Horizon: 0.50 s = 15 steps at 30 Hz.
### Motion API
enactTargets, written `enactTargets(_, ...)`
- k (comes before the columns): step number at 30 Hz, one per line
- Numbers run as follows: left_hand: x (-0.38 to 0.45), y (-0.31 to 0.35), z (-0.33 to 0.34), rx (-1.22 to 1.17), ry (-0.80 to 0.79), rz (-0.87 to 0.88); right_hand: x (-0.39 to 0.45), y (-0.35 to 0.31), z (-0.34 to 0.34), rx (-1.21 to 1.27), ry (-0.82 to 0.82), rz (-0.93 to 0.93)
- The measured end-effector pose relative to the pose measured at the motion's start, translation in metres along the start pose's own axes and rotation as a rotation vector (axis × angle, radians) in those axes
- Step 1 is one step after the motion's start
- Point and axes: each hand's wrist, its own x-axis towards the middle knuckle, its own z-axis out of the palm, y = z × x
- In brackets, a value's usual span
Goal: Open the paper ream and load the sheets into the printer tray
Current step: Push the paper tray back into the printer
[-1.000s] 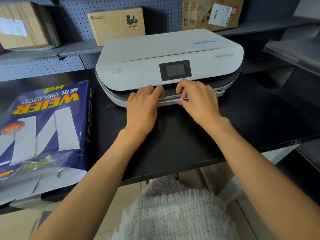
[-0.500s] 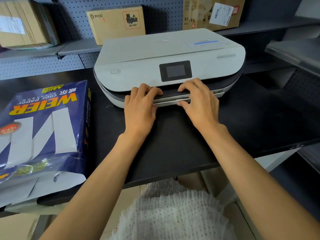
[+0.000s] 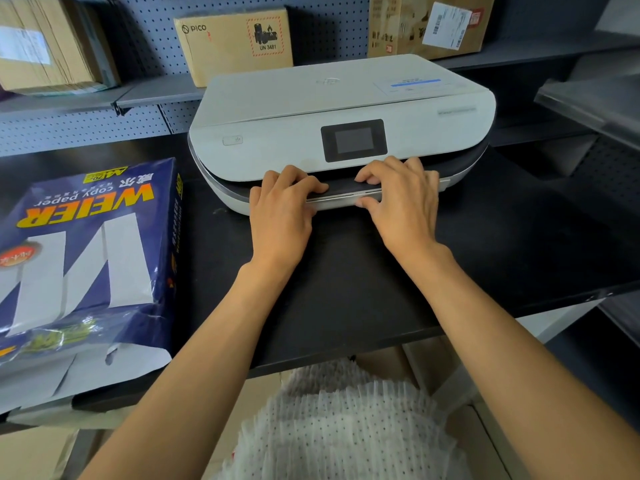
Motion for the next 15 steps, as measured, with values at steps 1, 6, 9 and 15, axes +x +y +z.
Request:
enactTargets(1, 0.0003, 0.0001, 0.0001, -0.002, 0.004, -0.001, 0.0005, -0.0002, -0.0002, 0.006, -0.004, 0.004)
enactTargets(6, 0.0019, 0.0012, -0.0001, -0.007, 0.006, -0.018, 0.0023, -0.0012, 0.0022, 0.011, -0.017, 0.009)
enactTargets(9, 0.0015, 0.0014, -0.0005, -0.004, 0.008, -0.022, 0.0018, -0.0013, 0.0030, 0.026, -0.017, 0.014)
enactTargets(15, 0.0003, 0.0020, -0.0002, 0.000, 0.003, -0.021, -0.0002, -0.0030, 0.0028, 0.043, -0.020, 0.024)
